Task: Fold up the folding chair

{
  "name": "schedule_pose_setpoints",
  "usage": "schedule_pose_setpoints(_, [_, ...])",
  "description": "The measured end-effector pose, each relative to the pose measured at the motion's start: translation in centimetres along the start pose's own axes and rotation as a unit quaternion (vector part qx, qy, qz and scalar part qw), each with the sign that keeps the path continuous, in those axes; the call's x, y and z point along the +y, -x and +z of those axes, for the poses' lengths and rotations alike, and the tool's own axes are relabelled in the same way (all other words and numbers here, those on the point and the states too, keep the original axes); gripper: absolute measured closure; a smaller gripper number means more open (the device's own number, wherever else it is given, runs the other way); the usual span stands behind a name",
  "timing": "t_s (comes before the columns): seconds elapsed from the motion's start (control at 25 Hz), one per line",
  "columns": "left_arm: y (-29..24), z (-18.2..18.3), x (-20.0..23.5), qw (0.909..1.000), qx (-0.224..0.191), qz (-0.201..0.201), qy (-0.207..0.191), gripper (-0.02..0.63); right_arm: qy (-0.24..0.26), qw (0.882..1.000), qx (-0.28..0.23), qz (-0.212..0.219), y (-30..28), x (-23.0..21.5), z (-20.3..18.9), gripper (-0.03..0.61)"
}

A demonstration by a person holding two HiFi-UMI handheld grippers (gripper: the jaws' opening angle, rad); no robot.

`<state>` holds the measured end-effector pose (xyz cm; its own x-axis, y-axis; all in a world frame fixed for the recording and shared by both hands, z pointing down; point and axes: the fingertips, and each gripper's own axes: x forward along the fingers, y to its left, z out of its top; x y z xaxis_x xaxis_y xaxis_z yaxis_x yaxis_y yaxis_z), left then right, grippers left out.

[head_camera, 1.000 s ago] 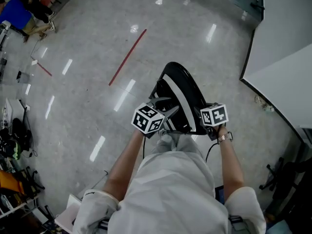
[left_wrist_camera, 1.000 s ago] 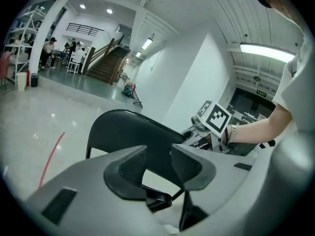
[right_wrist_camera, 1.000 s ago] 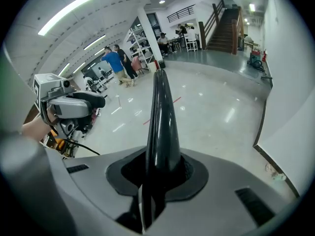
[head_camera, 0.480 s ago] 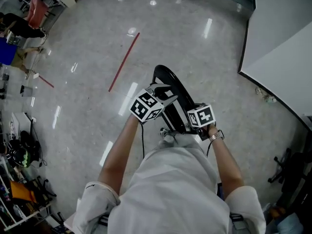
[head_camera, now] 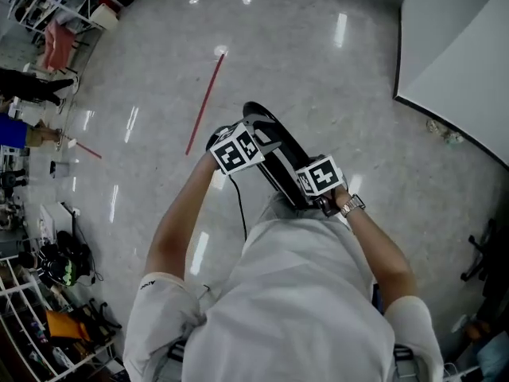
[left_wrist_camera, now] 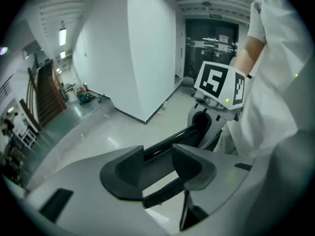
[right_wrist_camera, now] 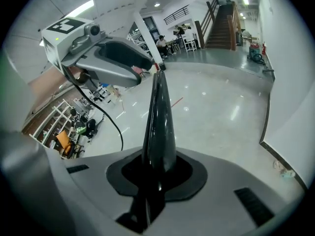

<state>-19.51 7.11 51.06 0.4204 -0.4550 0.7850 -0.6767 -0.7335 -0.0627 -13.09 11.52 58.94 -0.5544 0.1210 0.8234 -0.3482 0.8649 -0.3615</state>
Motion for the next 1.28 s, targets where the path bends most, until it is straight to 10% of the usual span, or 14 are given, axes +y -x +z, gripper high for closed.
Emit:
schedule_pose_setpoints(0.2, [-2.1,1.1,0.3,0.9781,0.106,-0.066,-0.167,0.427,-0.009,1.0,-0.001,0.014,0.7,-0.1,-0.7,0.508])
schedule_pose_setpoints(0.52, [-3.7,-4.7,3.5,0.8834,0.249,-0.184,-0.352,0.358,0.006,1.0,0.009,-0.018,-1.1,-1.4,1.4,0.511])
schedule_pose_setpoints(1.04, [-6.6,-8.9,2.2,0.7878,0.254,-0.385,-0.409,0.387,-0.013,1.0,0.018,-0.008,-1.6,-0.8,2.4,0.511])
schedule_pose_setpoints(1.12, [-7.0,-9.2,1.9,0.7803,0.257,-0.392,-0.413,0.512,-0.006,1.0,0.015,-0.017,-1.6,-1.4,2.6,0.511])
schedule_pose_setpoints(1.28, [-7.9,-8.2,1.4,0.7924,0.25,-0.38,-0.407,0.528,0.015,0.999,0.01,-0.036,-1.0,-2.5,2.4,0.515])
